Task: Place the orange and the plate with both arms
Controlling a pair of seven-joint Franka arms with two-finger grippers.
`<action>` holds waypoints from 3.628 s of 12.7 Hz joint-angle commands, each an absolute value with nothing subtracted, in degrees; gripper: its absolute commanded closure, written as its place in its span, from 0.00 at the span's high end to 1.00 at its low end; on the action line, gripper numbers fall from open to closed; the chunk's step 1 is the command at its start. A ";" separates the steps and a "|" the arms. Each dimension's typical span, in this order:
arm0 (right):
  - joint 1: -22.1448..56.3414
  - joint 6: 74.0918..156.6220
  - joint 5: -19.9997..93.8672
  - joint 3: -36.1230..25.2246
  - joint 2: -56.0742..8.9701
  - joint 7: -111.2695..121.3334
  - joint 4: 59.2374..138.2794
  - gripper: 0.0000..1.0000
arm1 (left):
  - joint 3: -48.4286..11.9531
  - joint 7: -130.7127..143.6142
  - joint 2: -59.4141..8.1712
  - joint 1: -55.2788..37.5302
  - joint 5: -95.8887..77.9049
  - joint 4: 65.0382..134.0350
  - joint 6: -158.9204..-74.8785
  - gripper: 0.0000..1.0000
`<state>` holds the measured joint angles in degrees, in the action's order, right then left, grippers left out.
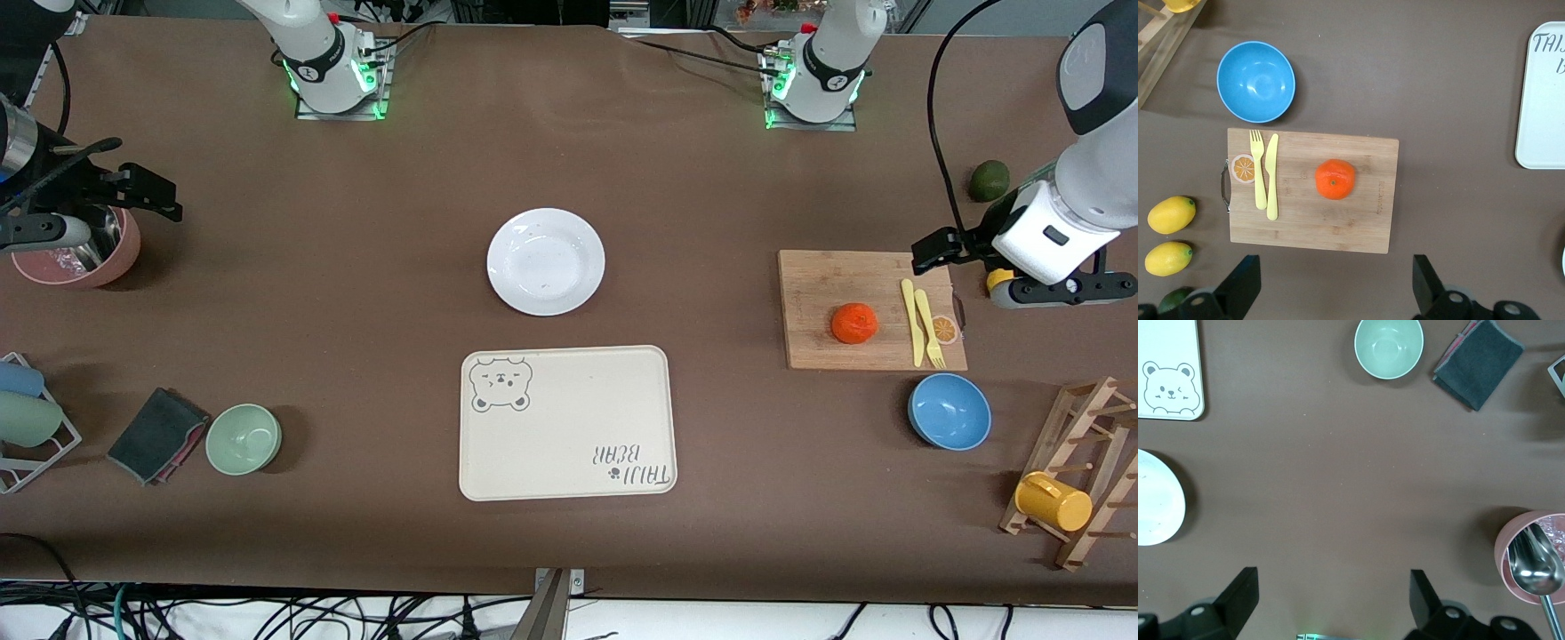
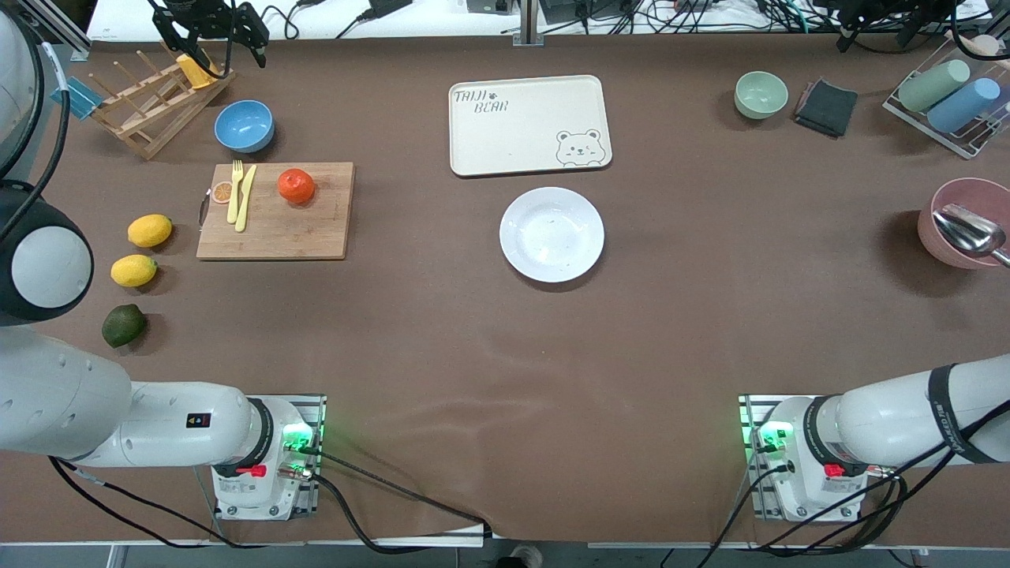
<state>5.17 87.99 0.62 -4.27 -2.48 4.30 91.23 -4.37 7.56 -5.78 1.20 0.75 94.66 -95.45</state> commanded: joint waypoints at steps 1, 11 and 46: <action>5.19 86.57 -0.09 -4.13 -3.08 4.13 89.47 1.00 | -4.22 7.03 -6.24 1.32 -0.70 93.52 -95.01 1.00; 5.19 86.66 -0.09 -4.13 -3.08 4.13 89.56 1.00 | -4.31 6.86 -7.73 1.05 -0.70 93.52 -95.10 1.00; 5.19 86.57 -0.09 -4.13 -3.08 4.13 89.56 1.00 | -5.09 7.73 -21.28 4.05 6.34 122.62 -143.38 0.26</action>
